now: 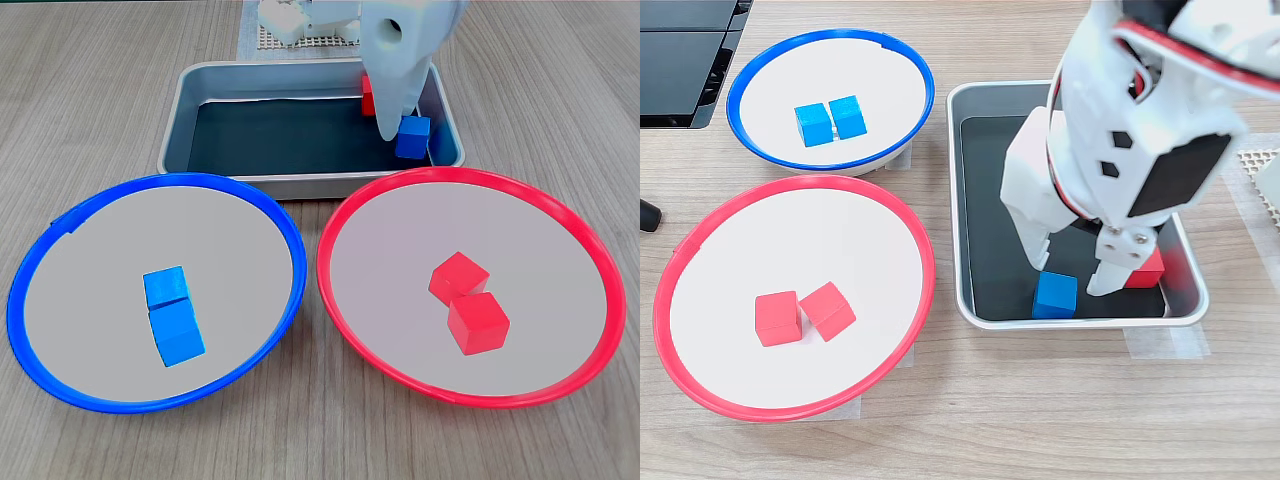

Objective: Move six blocks tray to matching dishes

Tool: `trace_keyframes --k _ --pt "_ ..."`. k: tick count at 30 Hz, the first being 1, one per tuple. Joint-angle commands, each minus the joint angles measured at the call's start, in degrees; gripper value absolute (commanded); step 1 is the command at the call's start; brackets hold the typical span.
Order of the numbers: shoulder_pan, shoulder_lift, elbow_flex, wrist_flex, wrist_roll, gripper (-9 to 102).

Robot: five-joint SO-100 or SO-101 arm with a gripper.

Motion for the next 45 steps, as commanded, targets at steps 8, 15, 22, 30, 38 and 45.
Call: trace_keyframes --k 8,15,22,30,38,45 --pt "-1.1 -1.8 -0.5 -6.8 0.8 13" --pt "-2.0 -2.5 0.3 -8.7 0.6 4" --pt "1.8 3.2 -0.9 0.7 -1.8 0" --pt "18.7 15.2 -7.6 3.4 6.9 0" --pt "28.7 -2.5 -15.9 -19.4 16.5 0" --pt "29.9 -10.6 -18.3 -24.2 16.1 20"
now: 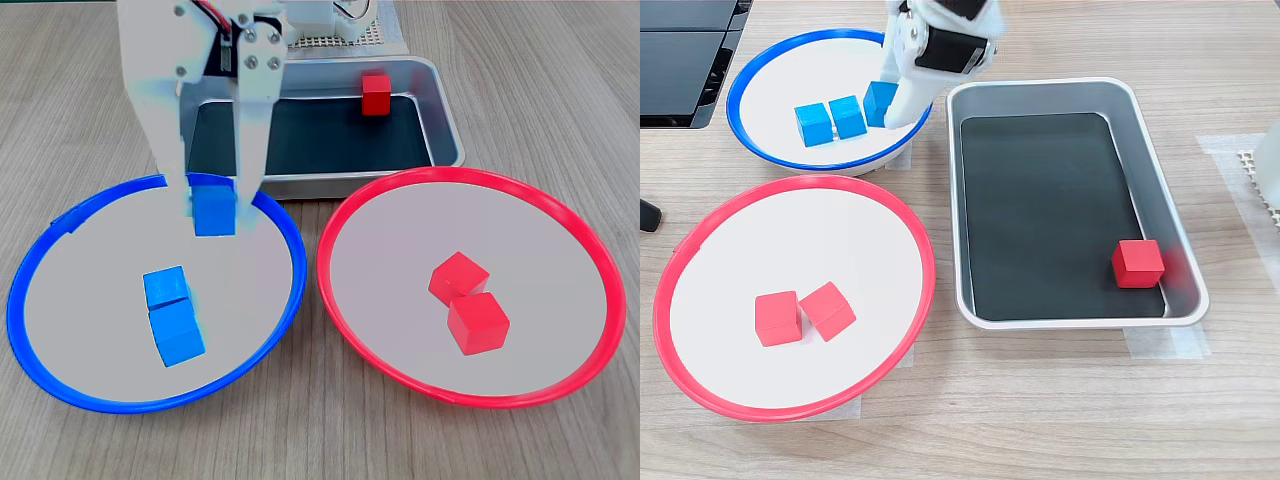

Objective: Move six blocks tray to matching dishes

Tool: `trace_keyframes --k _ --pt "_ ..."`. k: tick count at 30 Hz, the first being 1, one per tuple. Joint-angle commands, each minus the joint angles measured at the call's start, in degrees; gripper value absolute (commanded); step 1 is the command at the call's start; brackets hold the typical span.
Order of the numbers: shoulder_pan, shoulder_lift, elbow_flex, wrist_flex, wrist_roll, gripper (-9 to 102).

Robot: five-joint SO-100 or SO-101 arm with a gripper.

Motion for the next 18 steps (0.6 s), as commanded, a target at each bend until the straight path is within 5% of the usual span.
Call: trace_keyframes --k 1,5,6,7,14,18 --pt "0.9 -0.3 -2.1 -1.8 -0.7 21" --pt "0.6 1.0 -2.1 -1.3 0.2 20" --pt "0.4 2.3 -2.2 0.1 0.4 3" --pt "0.3 3.4 -2.5 2.5 -0.1 1" --pt "-4.6 16.3 -4.4 41.6 -0.3 0" --pt "-9.1 21.2 6.9 48.8 9.3 0"
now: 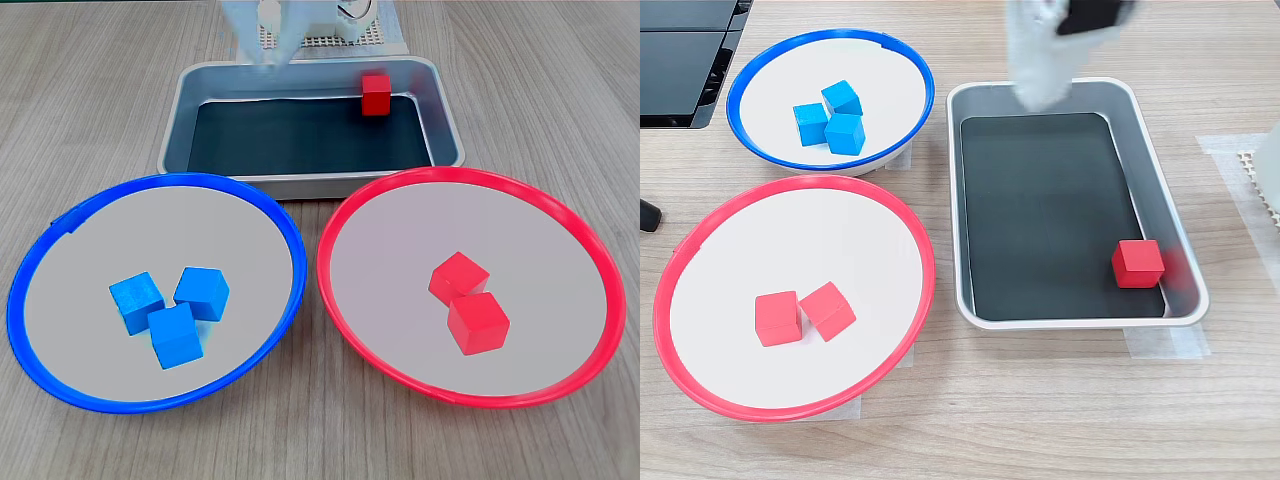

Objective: Move six blocks tray to matching dishes

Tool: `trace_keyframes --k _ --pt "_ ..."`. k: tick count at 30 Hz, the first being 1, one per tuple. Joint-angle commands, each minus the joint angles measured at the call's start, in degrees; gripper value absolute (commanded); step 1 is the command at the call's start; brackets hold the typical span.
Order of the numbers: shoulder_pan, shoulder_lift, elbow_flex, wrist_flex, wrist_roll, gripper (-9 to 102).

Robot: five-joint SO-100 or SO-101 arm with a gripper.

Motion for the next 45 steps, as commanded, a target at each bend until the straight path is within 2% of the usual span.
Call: trace_keyframes --k 1,8,18,20,22,23,38,41,45 --pt "-4.0 3.9 6.9 2.9 9.7 1" --pt "-11.1 3.4 16.1 -4.6 30.0 2" --pt "-22.8 2.5 14.9 -4.1 43.5 4" --pt "-24.0 2.3 14.7 -3.9 44.0 7" --pt "-24.3 2.2 14.7 -3.6 43.1 16" --pt "-24.2 2.1 14.9 -3.6 42.5 17" --pt "-21.4 -0.9 21.2 -12.9 36.9 17" --pt "-21.3 -1.4 22.3 -14.1 36.6 14" --pt "-22.0 -1.8 22.6 -14.8 36.8 1"
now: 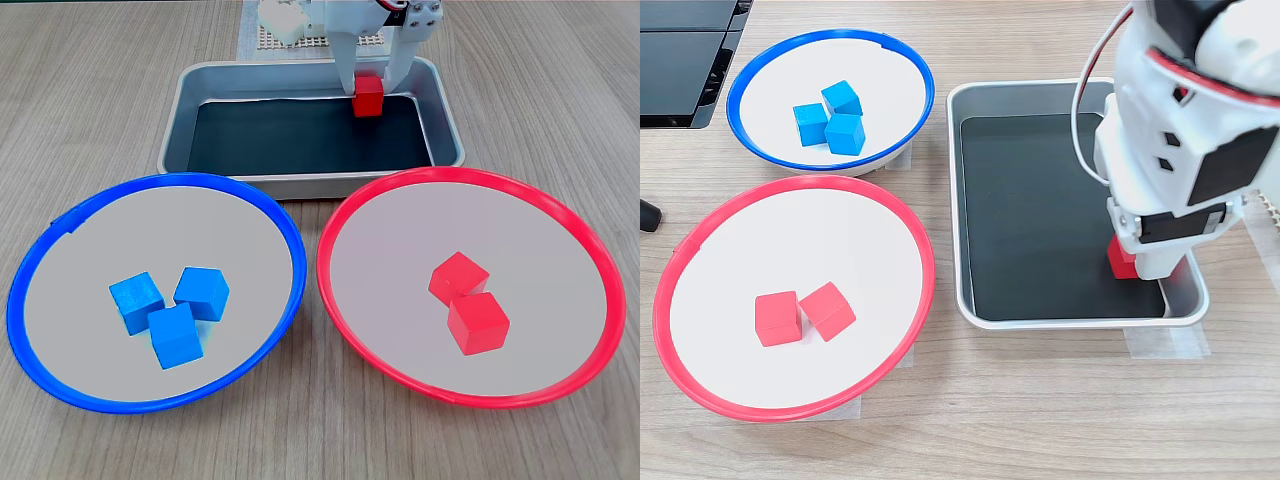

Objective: Move six blocks tray to matching dishes

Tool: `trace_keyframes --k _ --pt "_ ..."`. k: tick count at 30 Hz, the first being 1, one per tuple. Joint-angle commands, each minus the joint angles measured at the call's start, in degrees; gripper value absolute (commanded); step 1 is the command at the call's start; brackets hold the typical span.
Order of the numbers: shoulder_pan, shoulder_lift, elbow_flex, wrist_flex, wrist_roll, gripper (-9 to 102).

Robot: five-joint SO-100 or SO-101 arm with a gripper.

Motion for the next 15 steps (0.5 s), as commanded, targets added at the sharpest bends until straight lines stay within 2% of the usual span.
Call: trace_keyframes --k 1,4,6,8,11,15 --pt "-0.5 0.1 -0.7 0.1 -0.2 0" --pt "-0.1 0.9 -8.9 9.0 0.0 0" --pt "2.5 0.4 -22.7 17.7 0.7 0" --pt "4.6 -1.1 -32.2 19.1 1.1 0" --pt "7.6 -6.7 -43.9 11.4 2.6 0" --pt "9.1 -14.8 -46.1 -6.0 3.3 0"
